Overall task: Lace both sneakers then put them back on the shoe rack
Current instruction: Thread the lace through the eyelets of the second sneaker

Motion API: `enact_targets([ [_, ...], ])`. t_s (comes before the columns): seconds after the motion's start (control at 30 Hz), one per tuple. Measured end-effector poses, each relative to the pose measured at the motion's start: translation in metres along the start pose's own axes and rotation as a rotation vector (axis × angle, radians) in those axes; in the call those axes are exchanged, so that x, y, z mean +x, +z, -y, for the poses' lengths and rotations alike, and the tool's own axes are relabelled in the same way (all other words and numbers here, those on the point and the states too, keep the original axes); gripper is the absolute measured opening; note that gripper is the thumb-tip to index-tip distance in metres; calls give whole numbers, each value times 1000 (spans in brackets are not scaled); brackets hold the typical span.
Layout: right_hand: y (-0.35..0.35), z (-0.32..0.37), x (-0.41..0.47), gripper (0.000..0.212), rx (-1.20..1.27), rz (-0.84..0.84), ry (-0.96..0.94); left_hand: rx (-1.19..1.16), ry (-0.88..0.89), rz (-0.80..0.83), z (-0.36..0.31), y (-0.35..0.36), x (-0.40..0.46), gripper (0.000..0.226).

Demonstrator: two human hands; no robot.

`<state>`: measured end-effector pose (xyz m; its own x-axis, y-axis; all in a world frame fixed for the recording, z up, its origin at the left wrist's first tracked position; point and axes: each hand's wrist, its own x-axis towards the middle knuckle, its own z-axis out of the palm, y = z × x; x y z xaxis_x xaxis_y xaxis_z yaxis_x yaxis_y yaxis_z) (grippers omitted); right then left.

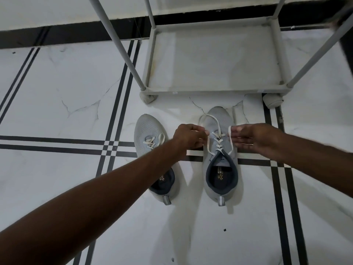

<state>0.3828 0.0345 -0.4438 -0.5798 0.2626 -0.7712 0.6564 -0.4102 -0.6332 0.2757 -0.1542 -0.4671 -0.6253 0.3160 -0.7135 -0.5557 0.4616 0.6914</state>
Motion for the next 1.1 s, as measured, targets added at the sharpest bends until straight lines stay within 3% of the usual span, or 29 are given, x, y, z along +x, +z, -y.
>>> enact_targets([
  [0.1, 4, 7, -3, 28, -5, 62, 41, 238, 9, -52, 1, 5, -1, 41],
  [0.17, 6, 6, -5, 26, -45, 44, 56, 297, -52, -87, 4, 10, -3, 39],
  [0.23, 5, 5, -6, 25, -111, 1, -19, 222, -88, -78, 5, 11, -4, 24],
  [0.33, 4, 14, -9, 22, -263, -45, -252, 49, 1, -43, -5, 8, -7, 11],
  [0.6, 21, 41, -23, 16, -408, -18, -589, -235, 138, 54, -33, 15, -27, 37],
  [0.77, 21, 51, -22, 14, -423, -6, -697, 60, 136, 269, -36, 14, -31, 20],
  [0.9, 23, 52, -16, 14, -490, 40, -706, 231, 208, 474, -46, 14, -35, 19],
  [1.0, 23, 50, -10, 15, -468, 78, -662, 288, 237, 520, -57, 10, -38, 19],
  [1.1, 23, 49, -11, 15, -475, 126, -579, 325, 244, 487, -62, 4, -39, 35],
])
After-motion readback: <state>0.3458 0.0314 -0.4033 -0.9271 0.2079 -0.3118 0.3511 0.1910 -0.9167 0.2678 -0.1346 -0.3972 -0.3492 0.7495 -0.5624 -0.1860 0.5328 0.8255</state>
